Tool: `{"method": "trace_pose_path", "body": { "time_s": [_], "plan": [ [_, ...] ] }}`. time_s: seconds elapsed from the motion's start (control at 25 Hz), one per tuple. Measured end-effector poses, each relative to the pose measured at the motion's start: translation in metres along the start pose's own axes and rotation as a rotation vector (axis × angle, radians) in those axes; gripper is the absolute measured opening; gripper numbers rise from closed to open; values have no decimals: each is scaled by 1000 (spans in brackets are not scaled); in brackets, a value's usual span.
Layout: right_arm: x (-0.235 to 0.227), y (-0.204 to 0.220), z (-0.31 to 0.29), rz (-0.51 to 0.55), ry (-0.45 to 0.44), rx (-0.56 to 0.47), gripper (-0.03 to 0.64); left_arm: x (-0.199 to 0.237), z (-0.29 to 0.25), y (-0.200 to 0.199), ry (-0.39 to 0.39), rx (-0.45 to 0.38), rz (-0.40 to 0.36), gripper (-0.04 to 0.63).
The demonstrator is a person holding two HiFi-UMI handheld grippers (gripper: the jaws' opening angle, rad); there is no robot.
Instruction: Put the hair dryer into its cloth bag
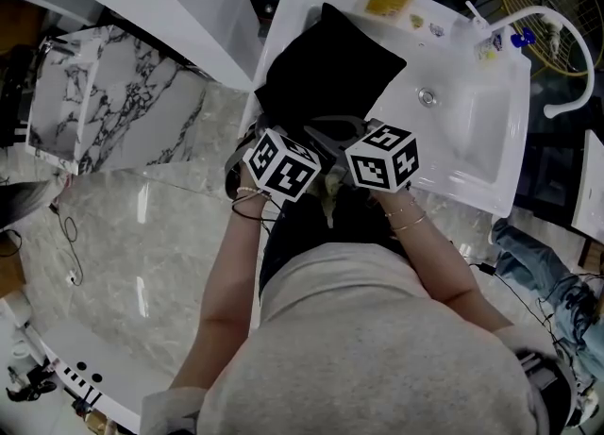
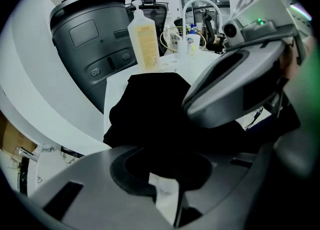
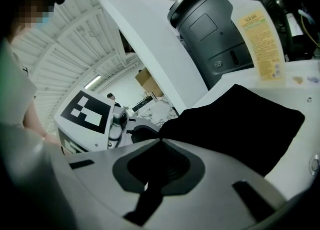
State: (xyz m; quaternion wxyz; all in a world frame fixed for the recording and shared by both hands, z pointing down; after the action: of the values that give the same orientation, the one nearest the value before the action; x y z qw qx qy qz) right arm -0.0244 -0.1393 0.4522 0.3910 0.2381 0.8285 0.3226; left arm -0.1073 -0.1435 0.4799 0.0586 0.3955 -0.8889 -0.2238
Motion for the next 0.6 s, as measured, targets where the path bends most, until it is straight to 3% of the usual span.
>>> {"method": "trace_pose_path", "body": {
  "time_s": [0.36,0.6],
  "plan": [
    [1,4,1,50,58,7,8,1,22,5,8,-56,68,57],
    [10,11,4,111,14,96,136,8,43,19,-47,-112,140,57]
  ]
}}
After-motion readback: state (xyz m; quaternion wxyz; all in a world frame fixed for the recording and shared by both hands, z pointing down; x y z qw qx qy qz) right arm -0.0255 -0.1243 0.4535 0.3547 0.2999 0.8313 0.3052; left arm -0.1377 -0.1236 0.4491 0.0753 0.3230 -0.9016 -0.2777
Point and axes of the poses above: the fingertips, and each gripper's own axes: z backward along the fingers, x to its left, y out of its underside, the point moved 6 cm from there along z, backward along the fingers, and after that the axes turned 7 degrees about y, right-handed, at the moved point
